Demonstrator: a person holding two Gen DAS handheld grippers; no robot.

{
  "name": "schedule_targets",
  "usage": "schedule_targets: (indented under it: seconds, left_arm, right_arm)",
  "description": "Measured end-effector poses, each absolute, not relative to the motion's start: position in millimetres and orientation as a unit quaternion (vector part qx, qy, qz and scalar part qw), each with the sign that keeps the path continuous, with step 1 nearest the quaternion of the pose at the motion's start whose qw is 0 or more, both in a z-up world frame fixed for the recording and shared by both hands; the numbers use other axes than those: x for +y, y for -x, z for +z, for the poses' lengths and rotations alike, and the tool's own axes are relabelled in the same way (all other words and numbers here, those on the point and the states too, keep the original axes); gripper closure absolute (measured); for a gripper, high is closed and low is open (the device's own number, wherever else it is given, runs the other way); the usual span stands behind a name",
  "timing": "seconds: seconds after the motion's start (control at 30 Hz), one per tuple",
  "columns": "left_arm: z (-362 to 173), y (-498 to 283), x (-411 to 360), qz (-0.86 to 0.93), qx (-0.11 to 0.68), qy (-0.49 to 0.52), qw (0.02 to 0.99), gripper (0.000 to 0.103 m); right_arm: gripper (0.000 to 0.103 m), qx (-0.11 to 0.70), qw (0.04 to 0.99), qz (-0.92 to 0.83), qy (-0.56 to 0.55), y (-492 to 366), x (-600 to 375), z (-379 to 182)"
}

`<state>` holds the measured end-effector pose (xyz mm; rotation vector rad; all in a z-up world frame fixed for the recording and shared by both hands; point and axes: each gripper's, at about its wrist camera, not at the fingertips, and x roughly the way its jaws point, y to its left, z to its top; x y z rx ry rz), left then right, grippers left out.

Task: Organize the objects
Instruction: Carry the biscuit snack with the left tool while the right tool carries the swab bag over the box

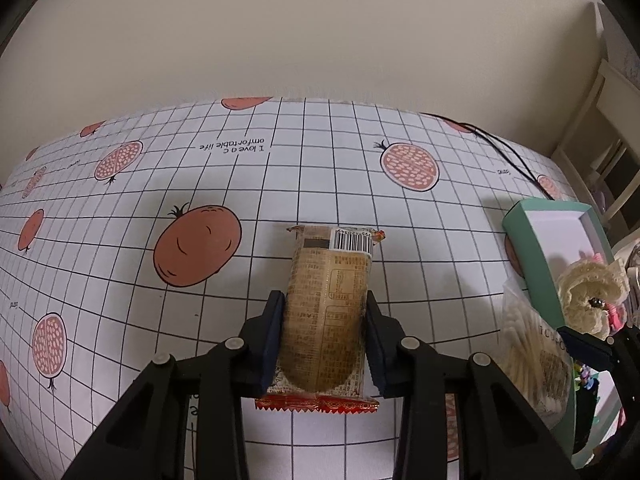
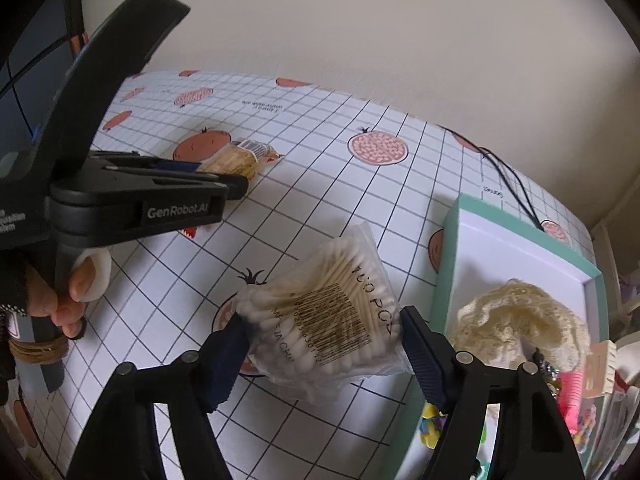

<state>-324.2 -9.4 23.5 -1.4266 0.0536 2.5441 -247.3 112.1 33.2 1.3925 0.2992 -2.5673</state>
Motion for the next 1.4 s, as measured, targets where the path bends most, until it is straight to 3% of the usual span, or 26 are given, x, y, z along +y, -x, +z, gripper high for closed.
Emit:
schedule_targets:
  seconds: [0.8,1.4]
  left_arm:
    - [57,258,31,0.866,0.044,0.488,0.098,0.064]
    - [79,181,108,0.870,0.088,0.466,0.133,0.064]
  right_arm:
    - [0.027,0.056,0.050,-0.894,-0.441,172,178,79]
    - [0.027,-0.002,-0.039,-0.885,-0.464,124,280,61]
